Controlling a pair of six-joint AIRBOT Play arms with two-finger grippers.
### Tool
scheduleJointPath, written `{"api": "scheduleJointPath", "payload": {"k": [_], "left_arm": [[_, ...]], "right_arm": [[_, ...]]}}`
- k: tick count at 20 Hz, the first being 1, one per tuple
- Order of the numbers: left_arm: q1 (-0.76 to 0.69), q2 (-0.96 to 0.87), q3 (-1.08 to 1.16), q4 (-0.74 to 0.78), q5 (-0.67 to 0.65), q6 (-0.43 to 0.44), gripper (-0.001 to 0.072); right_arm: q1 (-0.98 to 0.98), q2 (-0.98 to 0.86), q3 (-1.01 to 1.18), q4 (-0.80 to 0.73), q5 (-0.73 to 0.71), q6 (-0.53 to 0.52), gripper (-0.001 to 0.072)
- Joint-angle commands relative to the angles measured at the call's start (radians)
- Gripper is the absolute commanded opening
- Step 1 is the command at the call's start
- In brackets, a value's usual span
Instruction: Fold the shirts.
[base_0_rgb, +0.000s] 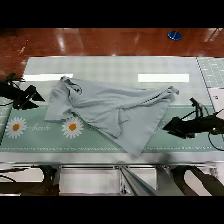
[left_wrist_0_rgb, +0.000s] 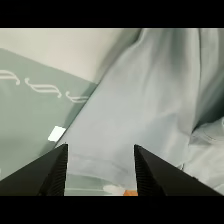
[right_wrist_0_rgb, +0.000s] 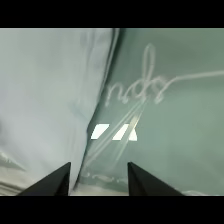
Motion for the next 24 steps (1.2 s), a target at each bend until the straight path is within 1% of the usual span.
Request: {"api": "scheduleJointPath", "payload": {"k": [1, 8, 11, 15, 19, 21, 22, 23, 24], "left_arm": [[0.002, -0.073, 0.014, -0.026, 0.019, 0.049, 0.0506], [-0.006, -0.191, 0.088, -0.023, 0.0, 0.056, 0.0506], [-0.032, -0.219, 0.094, -0.016, 0.0, 0.048, 0.0506], [-0.076, -0.22, 0.125, -0.034, -0.015, 0.081, 0.0506], [-0.138, -0.225, 0.133, -0.031, -0.034, 0.082, 0.0505], [-0.173, -0.227, 0.133, -0.031, -0.034, 0.082, 0.0492], [-0.19, -0.227, 0.133, -0.031, -0.034, 0.082, 0.0444], [-0.203, -0.227, 0.133, -0.03, -0.034, 0.082, 0.0255], [-0.212, -0.227, 0.133, -0.03, -0.034, 0.082, 0.0024]], "right_arm": [[0.11, 0.025, -0.066, 0.01, -0.012, 0.063, 0.0409], [0.196, 0.026, -0.066, 0.011, -0.05, 0.131, 0.0409], [0.196, 0.026, -0.066, 0.019, -0.07, 0.137, 0.0409], [0.196, 0.025, -0.066, 0.016, -0.076, 0.138, 0.0409], [0.196, 0.025, -0.066, 0.018, -0.09, 0.139, 0.0409], [0.196, 0.025, -0.066, 0.018, -0.091, 0.138, 0.0409], [0.196, 0.025, -0.066, 0.018, -0.091, 0.138, 0.0409], [0.196, 0.025, -0.066, 0.018, -0.092, 0.138, 0.0409], [0.196, 0.025, -0.066, 0.017, -0.092, 0.138, 0.0409]]}}
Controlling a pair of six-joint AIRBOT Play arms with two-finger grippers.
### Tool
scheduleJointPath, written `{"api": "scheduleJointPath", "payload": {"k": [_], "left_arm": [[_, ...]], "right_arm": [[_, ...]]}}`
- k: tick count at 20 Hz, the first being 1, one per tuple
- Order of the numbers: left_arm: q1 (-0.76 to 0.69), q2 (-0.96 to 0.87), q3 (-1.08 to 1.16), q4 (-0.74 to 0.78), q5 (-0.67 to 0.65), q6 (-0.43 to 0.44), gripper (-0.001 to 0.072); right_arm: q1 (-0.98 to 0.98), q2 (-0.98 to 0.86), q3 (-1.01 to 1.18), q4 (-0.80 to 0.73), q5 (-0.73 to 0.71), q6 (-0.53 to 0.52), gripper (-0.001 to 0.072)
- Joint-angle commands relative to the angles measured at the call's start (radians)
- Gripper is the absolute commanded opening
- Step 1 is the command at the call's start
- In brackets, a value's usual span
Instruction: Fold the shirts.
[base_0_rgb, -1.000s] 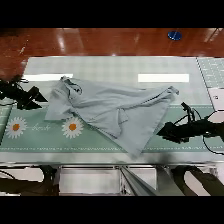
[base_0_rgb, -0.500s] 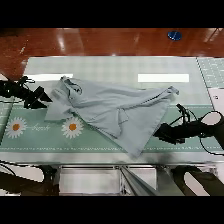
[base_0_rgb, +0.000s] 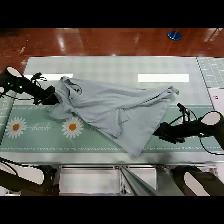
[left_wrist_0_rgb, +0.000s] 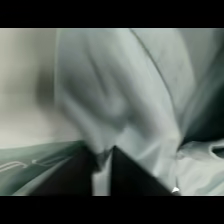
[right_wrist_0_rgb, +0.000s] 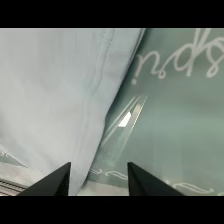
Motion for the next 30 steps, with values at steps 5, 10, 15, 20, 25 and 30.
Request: {"api": "scheduleJointPath", "payload": {"k": [5, 10, 15, 20, 25, 30], "left_arm": [[-0.045, 0.002, 0.003, -0.006, -0.04, 0.003, 0.0018], [-0.046, 0.002, 0.003, -0.003, -0.041, 0.003, 0.0018], [-0.046, 0.002, 0.003, -0.004, -0.04, 0.002, 0.0018], [-0.045, 0.005, 0.005, -0.004, -0.042, 0.003, 0.0018], [-0.045, 0.017, 0.057, -0.005, -0.065, 0.002, 0.0018], [0.033, 0.158, 0.164, -0.272, -0.017, 0.012, 0.0018]], "right_arm": [[0.0, 0.001, -0.006, -0.009, 0.012, 0.008, 0.0409], [0.001, 0.001, -0.058, 0.043, 0.012, -0.005, 0.0409], [0.182, -0.093, -0.059, 0.1, -0.056, -0.004, 0.0409], [0.349, -0.263, 0.026, 0.238, -0.202, -0.031, 0.0404], [0.38, -0.331, 0.169, 0.309, -0.215, -0.142, 0.0025], [0.276, -0.245, 0.482, 0.234, -0.103, -0.157, 0.0024]]}}
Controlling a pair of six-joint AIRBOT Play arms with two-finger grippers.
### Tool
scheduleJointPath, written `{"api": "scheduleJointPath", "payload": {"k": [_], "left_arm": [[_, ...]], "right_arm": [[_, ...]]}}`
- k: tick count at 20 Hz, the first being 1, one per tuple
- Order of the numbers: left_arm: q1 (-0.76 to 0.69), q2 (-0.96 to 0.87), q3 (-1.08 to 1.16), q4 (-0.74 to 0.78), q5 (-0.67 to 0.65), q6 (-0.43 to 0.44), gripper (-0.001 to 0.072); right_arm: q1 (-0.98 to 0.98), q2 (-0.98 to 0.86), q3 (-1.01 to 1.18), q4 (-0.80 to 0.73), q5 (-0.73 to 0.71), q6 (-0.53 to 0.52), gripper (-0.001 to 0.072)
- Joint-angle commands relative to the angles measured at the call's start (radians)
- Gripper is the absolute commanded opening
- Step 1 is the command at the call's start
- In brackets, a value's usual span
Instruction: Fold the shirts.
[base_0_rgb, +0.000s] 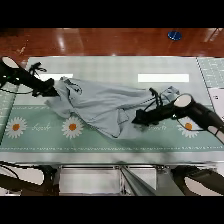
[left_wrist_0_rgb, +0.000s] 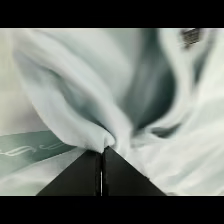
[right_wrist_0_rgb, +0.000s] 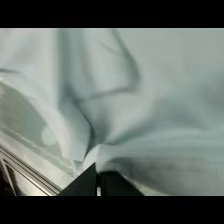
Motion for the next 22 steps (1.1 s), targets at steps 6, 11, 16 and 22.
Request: {"api": "scheduleJointPath", "payload": {"k": [6, 11, 16, 22], "left_arm": [[0.229, 0.459, 0.093, -0.665, 0.269, 0.091, 0.0018], [0.41, 0.814, 0.107, -0.679, 0.282, 0.119, 0.0018], [0.385, 1.067, 0.17, -0.574, 0.327, 0.118, 0.0018], [-0.023, 1.132, 0.506, 0.133, 0.32, -0.04, 0.0018]], "right_arm": [[-0.227, 0.193, 0.71, -0.143, 0.198, 0.027, 0.0024], [-0.249, 0.336, 1.007, -0.214, 0.245, 0.042, 0.0024], [-0.249, 0.525, 1.091, -0.355, 0.251, 0.083, 0.0024], [-0.249, 0.671, 1.091, -0.504, 0.381, 0.163, 0.0024]]}}
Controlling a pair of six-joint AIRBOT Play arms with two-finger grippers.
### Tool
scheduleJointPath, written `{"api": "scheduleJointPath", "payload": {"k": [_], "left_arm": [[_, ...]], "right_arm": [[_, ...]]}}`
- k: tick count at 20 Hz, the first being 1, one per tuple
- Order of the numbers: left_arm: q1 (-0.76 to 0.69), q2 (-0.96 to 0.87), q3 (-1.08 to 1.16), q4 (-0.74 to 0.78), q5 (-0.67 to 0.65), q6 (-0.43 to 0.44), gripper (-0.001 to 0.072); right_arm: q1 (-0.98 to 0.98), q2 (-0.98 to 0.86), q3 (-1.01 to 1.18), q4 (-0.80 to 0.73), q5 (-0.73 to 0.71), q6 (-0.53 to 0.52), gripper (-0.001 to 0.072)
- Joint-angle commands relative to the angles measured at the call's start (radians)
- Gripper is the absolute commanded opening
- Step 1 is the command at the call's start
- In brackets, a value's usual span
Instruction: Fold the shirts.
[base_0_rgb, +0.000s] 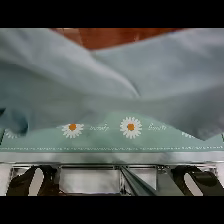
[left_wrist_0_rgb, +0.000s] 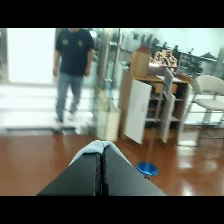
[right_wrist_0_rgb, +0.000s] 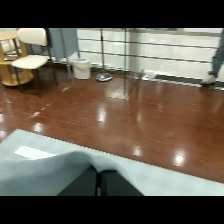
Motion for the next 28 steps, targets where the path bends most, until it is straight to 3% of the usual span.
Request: {"api": "scheduleJointPath", "payload": {"k": [1, 4, 8, 12, 15, 17, 22, 28], "left_arm": [[-0.25, 0.048, 0.159, 0.481, -0.016, -0.115, 0.0018], [-0.398, 0.043, 0.128, 0.656, -0.093, -0.2, 0.0018], [-0.435, -0.019, -0.116, 0.675, -0.108, -0.204, 0.0018], [-0.435, -0.221, -0.294, 0.671, -0.043, -0.211, 0.0018], [-0.435, -0.455, -0.301, 0.664, 0.016, -0.221, 0.0018], [-0.431, -0.598, -0.299, 0.643, 0.069, -0.234, 0.0018], [-0.387, -0.907, -0.185, 0.494, 0.091, -0.256, 0.0018], [-0.371, -1.13, -0.068, 0.26, 0.09, -0.256, 0.0019]], "right_arm": [[-0.001, 0.072, 0.009, -0.107, 0.089, 0.056, 0.0025], [-0.001, 0.072, -0.017, -0.122, 0.172, 0.079, 0.0024], [-0.001, 0.072, -0.195, -0.122, 0.225, 0.114, 0.0024], [-0.001, 0.04, -0.498, -0.156, 0.13, 0.091, 0.0023], [-0.003, -0.104, -0.65, -0.168, -0.032, 0.055, 0.0023], [-0.042, -0.273, -0.658, -0.166, -0.126, 0.035, 0.0023], [-0.204, -0.708, -0.554, 0.105, -0.26, -0.101, 0.0024], [-0.216, -1.059, -0.251, 0.21, -0.266, -0.056, 0.0025]]}}
